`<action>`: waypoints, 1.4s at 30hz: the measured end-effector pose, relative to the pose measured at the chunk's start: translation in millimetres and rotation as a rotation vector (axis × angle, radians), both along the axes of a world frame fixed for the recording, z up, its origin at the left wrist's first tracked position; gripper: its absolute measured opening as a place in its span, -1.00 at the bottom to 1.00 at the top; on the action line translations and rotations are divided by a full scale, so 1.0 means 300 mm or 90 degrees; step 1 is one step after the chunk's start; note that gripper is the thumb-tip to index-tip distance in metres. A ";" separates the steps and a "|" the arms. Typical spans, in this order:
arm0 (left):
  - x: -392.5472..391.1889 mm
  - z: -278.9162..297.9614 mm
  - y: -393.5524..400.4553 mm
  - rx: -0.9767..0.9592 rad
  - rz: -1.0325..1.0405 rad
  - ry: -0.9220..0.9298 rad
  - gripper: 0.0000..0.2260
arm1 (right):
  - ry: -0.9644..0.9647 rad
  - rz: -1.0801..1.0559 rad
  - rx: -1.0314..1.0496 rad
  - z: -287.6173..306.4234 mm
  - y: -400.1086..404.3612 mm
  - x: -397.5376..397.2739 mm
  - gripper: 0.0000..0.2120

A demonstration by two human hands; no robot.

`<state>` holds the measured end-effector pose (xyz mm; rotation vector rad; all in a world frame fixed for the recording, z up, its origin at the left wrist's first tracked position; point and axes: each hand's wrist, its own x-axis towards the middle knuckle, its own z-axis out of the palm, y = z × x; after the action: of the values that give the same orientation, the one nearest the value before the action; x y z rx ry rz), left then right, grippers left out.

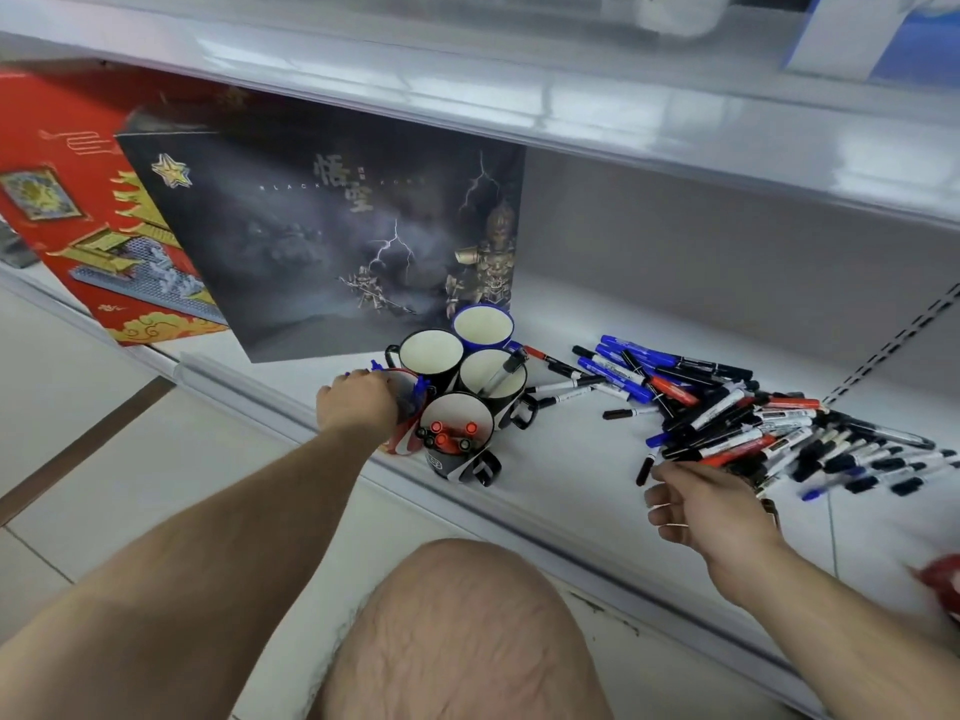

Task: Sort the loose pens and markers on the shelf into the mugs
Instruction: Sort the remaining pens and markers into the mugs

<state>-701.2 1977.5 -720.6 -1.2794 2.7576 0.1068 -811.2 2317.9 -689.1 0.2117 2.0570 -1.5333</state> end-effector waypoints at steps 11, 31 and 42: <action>-0.109 0.158 0.121 -0.091 -0.055 0.204 -0.61 | 0.002 -0.018 -0.014 0.012 0.068 -0.043 -0.88; -0.567 -0.114 0.750 0.150 -0.479 -0.173 -0.60 | 0.039 0.173 0.552 -0.337 0.384 -0.344 -0.82; -0.694 -0.286 0.892 0.221 -0.201 0.094 -0.27 | 0.172 0.134 0.471 -0.299 0.455 -0.426 -0.89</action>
<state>-909.5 2245.1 -806.4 -0.7723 2.8493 0.6429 -938.9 2454.3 -778.9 0.0553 2.6888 -0.6505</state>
